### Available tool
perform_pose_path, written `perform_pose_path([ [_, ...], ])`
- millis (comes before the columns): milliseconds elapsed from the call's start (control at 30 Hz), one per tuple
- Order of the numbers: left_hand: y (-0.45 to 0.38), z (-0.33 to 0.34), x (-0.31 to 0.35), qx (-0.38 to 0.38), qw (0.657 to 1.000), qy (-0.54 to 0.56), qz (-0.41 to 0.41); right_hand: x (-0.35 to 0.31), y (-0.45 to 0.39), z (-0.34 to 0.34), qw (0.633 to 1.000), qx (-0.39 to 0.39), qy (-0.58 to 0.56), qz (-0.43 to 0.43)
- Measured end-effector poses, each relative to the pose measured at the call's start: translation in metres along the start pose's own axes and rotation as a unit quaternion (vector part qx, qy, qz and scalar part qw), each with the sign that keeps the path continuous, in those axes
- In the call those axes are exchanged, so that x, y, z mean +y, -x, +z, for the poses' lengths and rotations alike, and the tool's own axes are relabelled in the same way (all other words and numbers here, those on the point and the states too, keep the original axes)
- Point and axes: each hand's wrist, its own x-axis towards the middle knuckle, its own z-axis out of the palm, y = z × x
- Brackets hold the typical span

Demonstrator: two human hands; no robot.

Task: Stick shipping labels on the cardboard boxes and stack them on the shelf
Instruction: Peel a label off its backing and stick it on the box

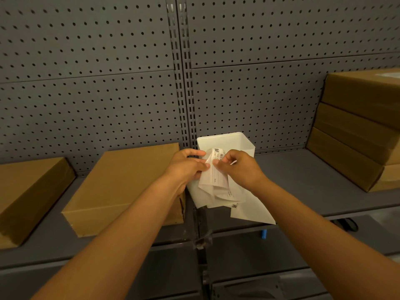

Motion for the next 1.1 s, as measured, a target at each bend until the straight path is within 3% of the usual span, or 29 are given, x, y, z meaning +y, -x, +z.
perform_pose_path([
  [133, 0.0002, -0.0016, 0.0016, 0.008, 1.000, 0.010, -0.003, -0.0007, -0.0002, -0.0011, 0.999, 0.027, 0.024, -0.031],
  [367, 0.0045, -0.0003, 0.0017, -0.001, 1.000, 0.031, 0.003, -0.0051, 0.0048, 0.0000, 0.998, -0.035, -0.035, -0.031],
  [767, 0.0049, -0.0030, -0.0003, 0.004, 0.994, -0.091, 0.064, -0.0080, 0.0055, -0.0017, 0.987, -0.115, -0.104, 0.033],
  [1100, 0.0036, -0.0032, -0.0041, 0.001, 0.983, -0.163, 0.089, -0.0085, 0.0076, 0.0003, 0.987, -0.113, -0.099, 0.052],
])
